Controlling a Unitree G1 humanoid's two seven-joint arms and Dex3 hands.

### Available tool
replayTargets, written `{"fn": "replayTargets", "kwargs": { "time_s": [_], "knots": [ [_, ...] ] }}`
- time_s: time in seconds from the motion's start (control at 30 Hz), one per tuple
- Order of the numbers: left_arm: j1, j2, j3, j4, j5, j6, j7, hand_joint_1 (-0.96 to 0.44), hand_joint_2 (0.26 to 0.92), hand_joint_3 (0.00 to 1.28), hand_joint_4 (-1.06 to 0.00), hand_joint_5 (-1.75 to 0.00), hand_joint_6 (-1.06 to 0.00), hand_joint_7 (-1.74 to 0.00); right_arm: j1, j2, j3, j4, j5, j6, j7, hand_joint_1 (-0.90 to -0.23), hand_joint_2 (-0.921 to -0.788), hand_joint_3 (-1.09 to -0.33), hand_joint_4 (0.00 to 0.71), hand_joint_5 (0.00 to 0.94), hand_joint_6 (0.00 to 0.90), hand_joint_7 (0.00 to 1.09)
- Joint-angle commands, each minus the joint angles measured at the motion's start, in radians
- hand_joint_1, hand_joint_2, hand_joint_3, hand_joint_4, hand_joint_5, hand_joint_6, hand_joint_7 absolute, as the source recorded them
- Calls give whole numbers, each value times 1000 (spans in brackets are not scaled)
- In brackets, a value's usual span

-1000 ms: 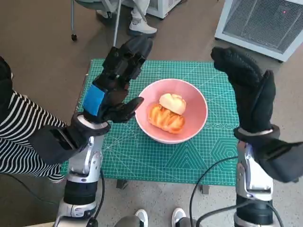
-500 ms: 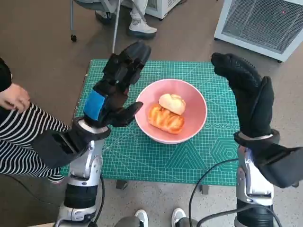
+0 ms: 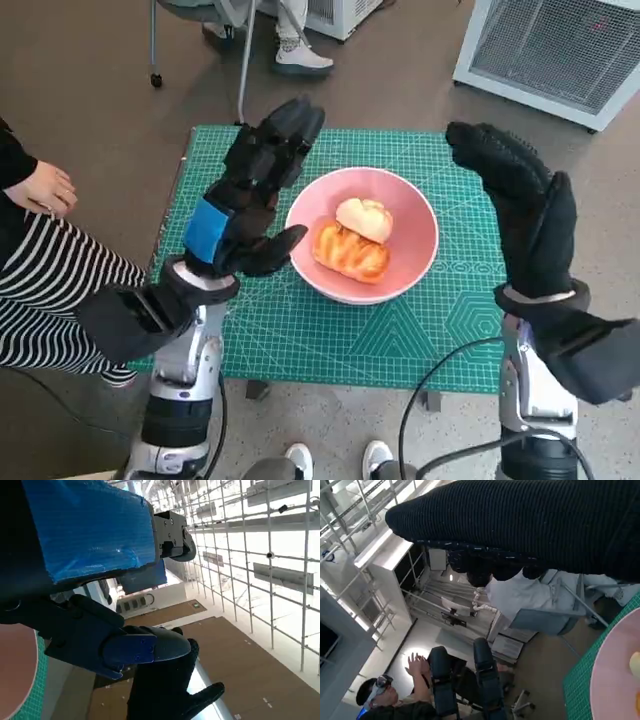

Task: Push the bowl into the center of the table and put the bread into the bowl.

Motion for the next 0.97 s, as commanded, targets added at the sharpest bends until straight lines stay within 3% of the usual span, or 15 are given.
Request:
{"fn": "replayTargets", "kwargs": {
  "time_s": [0.03, 0.97],
  "knots": [
    [10, 5, -5, -14, 17, -24, -1, -656, 921, 384, -91, -32, 1, -434, 32, 1, 3, 17, 7, -15, 11, -827, -921, -699, 238, 1, 86, 549],
    [-20, 23, 3, 62, 43, -91, -10, -639, 921, 367, -94, -36, 1, -444, 25, 3, 9, 78, -8, -99, 4, -813, -921, -721, 240, 1, 84, 544]
  ]
}}
